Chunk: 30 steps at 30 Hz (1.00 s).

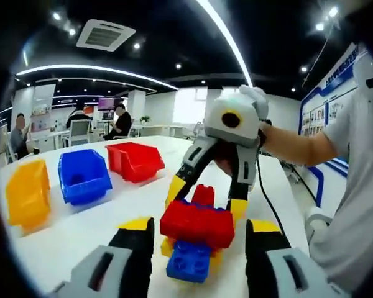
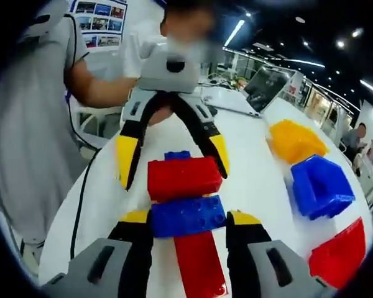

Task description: Take apart the toy blocks one by one and place each separated block into its matching bin, sorting the blocks by their type until all the connected pieces are disassembled and separated into the correct bins

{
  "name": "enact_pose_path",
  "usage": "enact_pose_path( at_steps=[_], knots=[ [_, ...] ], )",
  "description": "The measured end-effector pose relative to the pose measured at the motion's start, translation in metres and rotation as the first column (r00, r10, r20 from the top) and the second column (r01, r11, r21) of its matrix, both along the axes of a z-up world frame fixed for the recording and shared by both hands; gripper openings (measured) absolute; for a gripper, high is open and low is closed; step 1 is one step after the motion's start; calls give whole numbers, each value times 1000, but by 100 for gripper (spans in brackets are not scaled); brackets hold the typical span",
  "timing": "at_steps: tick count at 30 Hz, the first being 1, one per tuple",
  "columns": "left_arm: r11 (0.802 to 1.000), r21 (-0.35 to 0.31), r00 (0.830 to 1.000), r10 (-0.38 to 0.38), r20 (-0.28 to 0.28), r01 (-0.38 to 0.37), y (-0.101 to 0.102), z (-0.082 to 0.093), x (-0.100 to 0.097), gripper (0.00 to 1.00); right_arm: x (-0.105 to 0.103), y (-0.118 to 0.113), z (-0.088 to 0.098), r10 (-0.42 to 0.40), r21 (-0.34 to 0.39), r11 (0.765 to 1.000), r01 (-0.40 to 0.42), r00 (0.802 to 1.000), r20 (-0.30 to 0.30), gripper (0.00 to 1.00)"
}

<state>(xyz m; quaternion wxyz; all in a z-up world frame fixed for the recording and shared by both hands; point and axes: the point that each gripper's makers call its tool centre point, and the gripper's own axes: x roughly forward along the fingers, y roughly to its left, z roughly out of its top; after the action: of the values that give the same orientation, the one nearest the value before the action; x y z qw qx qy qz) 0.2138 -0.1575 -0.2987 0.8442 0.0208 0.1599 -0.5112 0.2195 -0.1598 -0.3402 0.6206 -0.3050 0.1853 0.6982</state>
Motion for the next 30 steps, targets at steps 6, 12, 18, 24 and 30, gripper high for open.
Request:
enact_pose_path(
  at_steps=[6, 12, 18, 24, 30],
  knots=[
    [998, 64, 999, -15, 31, 13, -7, 1, 2, 47, -4, -4, 0, -43, -13, 999, 42, 999, -17, 47],
    [988, 144, 985, -73, 158, 50, -13, 3, -1, 46, -3, -6, 0, -54, -49, 997, 52, 998, -40, 46],
    [976, 206, 954, -124, 274, 68, -9, 3, -3, 46, 3, -2, 2, -87, -41, 996, 84, 993, -83, 46],
    [982, 180, 971, -90, 221, 50, -1, -2, -1, 47, 4, -6, 12, -156, 40, 985, 168, 966, -205, 46],
    [993, 118, 987, -46, 154, 28, 5, -2, 6, 47, 15, -15, 37, -213, 183, 941, 283, 920, -328, 46]
  ],
)
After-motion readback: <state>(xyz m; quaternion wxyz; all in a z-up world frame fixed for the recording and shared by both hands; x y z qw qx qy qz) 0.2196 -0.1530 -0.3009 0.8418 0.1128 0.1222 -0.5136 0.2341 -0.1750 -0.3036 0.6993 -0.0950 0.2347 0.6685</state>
